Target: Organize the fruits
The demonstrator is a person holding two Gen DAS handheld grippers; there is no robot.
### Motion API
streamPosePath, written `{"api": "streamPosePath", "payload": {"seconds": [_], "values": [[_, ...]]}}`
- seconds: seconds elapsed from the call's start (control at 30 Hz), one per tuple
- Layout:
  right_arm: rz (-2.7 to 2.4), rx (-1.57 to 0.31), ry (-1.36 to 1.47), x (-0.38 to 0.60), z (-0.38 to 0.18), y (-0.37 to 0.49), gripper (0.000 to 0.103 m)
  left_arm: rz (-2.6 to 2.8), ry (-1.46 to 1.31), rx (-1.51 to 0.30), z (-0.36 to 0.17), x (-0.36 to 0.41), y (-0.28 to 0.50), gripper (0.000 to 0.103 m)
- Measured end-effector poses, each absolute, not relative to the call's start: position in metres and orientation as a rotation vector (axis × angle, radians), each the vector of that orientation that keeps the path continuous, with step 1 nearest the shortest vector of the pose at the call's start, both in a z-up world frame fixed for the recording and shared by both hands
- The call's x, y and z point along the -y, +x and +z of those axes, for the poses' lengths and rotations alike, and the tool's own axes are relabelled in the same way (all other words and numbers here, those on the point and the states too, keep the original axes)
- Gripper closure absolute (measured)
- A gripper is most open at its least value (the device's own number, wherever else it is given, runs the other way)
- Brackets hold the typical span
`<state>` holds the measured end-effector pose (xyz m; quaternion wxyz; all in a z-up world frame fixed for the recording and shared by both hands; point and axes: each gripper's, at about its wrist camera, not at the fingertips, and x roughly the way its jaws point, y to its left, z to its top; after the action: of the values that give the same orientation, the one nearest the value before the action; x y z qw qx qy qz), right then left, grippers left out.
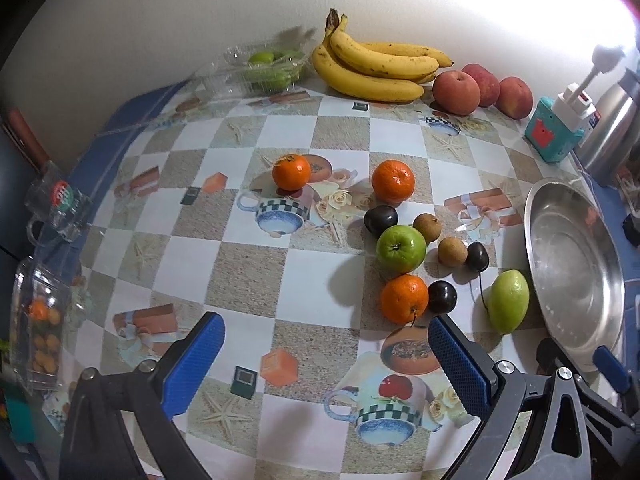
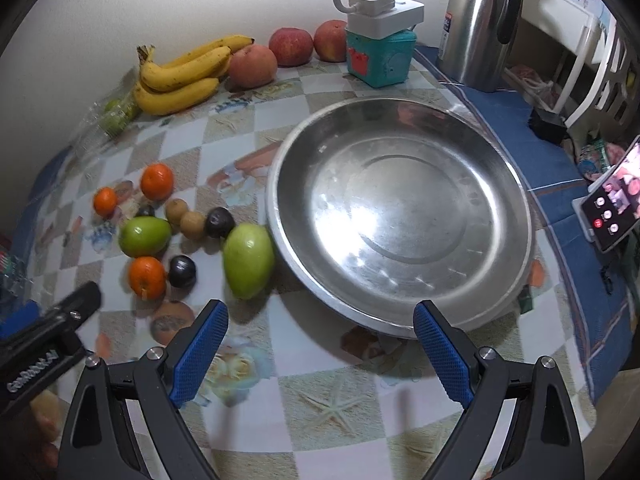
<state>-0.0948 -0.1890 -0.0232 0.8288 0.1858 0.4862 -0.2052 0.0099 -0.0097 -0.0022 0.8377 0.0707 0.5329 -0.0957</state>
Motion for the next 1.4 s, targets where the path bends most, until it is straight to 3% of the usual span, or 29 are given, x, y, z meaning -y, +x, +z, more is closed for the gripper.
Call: {"api": "streamPosePath", "payload": {"seconds": [0.3,0.57,0.77,0.83,1.13,1.4], "values": [[-0.378,-0.995,0.487,0.191,-0.014,-0.08,0.009,-0.224,0.028,-1.203,-0.012,0.009,0.024,0.002],[-0.399,-1.014,0.553,0.199,-0.014,-0.07,0.01,-0.245,-0.009,-1.28,-0.029,0.017,0.038,0.011],[-0.398,-1.036,0.575,0.2,-0.017,-0.063,0.017,-0.277,-0.011,-1.287,-0.03,0.024,0.041,0.019],[-0.392,-1.047,0.585,0.2,-0.02,-0.058,0.027,-0.288,-0.014,-1.296,-0.032,0.027,0.042,0.023],[-0.366,-1.08,0.636,0.201,-0.029,-0.046,0.043,-0.317,-0.024,-1.317,-0.036,0.032,0.046,0.037],[-0.345,-1.077,0.666,0.2,-0.03,-0.04,0.053,-0.341,-0.035,-1.337,-0.042,0.039,0.049,0.049]]}}
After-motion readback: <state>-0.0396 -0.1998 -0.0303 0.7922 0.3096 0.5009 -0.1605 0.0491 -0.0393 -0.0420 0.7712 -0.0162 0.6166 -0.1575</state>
